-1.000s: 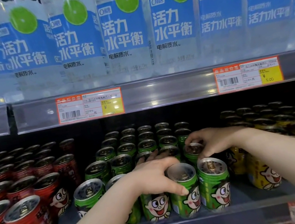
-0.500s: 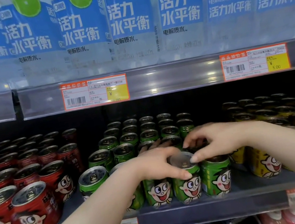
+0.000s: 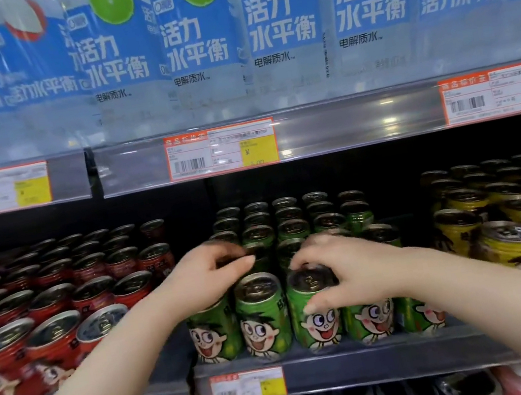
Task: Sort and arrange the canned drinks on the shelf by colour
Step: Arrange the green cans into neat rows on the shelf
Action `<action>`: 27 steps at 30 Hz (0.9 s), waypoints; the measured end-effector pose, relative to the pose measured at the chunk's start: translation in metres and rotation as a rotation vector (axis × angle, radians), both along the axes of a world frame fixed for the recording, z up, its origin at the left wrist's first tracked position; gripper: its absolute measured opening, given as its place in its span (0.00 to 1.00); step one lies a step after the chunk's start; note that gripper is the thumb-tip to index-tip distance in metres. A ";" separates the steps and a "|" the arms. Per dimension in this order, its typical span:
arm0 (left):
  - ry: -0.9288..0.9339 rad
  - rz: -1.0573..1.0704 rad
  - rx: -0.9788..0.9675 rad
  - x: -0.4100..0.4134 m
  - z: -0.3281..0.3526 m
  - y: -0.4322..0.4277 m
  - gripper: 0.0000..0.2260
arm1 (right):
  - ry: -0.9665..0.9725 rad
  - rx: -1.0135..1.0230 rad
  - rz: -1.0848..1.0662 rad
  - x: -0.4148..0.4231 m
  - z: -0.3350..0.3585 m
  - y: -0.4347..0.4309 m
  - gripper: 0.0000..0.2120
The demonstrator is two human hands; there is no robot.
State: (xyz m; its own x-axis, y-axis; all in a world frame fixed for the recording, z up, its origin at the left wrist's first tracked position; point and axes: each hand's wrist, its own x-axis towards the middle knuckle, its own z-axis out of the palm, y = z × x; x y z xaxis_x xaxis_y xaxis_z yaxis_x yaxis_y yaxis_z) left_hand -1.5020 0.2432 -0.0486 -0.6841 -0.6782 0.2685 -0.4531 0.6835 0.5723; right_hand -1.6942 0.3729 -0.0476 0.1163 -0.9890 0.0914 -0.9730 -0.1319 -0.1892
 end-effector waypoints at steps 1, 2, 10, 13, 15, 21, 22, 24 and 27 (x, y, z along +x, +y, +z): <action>-0.046 0.038 -0.013 0.013 -0.004 -0.005 0.18 | -0.009 -0.009 0.005 0.009 -0.003 -0.005 0.31; -0.102 0.076 -0.026 0.025 -0.008 -0.009 0.23 | -0.012 -0.022 0.006 0.018 -0.006 -0.011 0.32; -0.120 0.056 -0.056 0.045 -0.047 -0.006 0.44 | 0.090 -0.118 -0.093 0.058 -0.025 -0.036 0.35; -0.088 0.063 -0.107 0.043 -0.056 -0.004 0.41 | 0.032 -0.096 -0.096 0.055 -0.025 -0.034 0.34; -0.092 0.076 -0.118 0.042 -0.057 -0.004 0.42 | -0.026 -0.071 -0.093 0.053 -0.024 -0.036 0.34; -0.108 0.061 -0.092 0.041 -0.054 -0.005 0.44 | -0.026 -0.077 -0.144 0.055 -0.024 -0.033 0.34; -0.131 0.068 -0.106 0.041 -0.051 -0.003 0.45 | 0.013 -0.091 -0.155 0.058 -0.024 -0.032 0.34; -0.224 0.116 -0.249 0.040 -0.044 0.002 0.46 | 0.116 -0.140 -0.176 0.060 -0.024 -0.027 0.33; -0.242 0.126 -0.424 0.034 -0.036 0.010 0.43 | 0.176 -0.194 -0.270 0.055 -0.025 -0.009 0.35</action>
